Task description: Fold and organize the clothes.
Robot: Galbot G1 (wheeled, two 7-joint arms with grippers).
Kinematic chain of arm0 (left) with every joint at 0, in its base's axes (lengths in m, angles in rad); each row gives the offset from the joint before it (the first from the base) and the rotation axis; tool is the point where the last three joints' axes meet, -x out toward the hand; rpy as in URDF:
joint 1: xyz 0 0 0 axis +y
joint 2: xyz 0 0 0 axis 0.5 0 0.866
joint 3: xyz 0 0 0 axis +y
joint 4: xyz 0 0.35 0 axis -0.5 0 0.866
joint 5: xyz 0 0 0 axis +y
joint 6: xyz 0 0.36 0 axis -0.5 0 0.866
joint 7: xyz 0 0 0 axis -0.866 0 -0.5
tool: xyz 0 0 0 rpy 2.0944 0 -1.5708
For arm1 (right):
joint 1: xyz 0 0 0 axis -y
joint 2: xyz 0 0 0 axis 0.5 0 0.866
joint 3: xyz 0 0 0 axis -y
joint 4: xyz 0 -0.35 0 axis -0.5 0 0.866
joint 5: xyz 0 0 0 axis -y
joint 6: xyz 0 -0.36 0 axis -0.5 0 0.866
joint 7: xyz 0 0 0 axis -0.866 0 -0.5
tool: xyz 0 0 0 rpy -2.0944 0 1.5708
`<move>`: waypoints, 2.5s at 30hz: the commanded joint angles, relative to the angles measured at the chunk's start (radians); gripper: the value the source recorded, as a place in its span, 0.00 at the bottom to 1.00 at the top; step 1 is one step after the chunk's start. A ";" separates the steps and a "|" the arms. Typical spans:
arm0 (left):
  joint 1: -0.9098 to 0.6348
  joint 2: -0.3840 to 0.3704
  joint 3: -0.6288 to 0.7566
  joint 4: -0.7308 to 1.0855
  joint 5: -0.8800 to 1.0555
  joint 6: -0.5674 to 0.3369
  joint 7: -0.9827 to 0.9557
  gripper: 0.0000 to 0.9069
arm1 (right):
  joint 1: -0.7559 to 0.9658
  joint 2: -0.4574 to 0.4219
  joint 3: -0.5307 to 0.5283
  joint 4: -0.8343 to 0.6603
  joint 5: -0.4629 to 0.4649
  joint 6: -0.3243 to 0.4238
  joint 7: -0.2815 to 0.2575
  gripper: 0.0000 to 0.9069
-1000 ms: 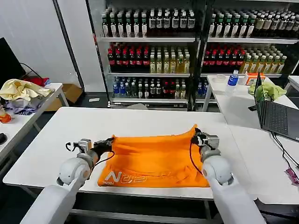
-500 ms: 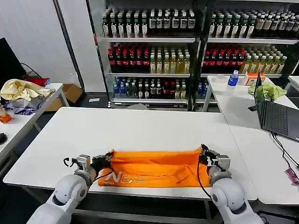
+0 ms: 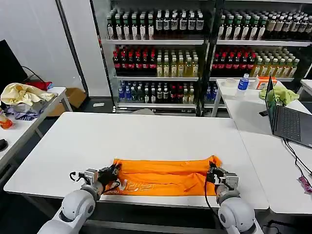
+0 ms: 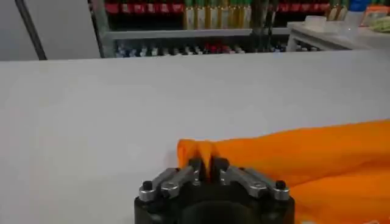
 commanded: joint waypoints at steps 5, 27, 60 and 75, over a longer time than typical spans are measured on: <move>0.149 -0.048 -0.053 -0.146 0.109 -0.086 -0.099 1.00 | -0.190 0.007 0.074 0.150 -0.148 0.082 -0.037 1.00; 0.199 -0.241 -0.049 -0.097 0.104 -0.115 -0.229 0.01 | -0.377 0.008 0.203 0.270 -0.158 0.122 -0.038 1.00; 0.179 0.011 -0.412 -0.120 -0.319 -0.099 -0.186 0.01 | -0.362 0.017 0.212 0.279 -0.120 0.101 -0.021 1.00; 0.127 0.152 -0.537 -0.103 -0.547 -0.044 -0.185 0.01 | -0.341 0.025 0.193 0.266 -0.117 0.096 -0.020 1.00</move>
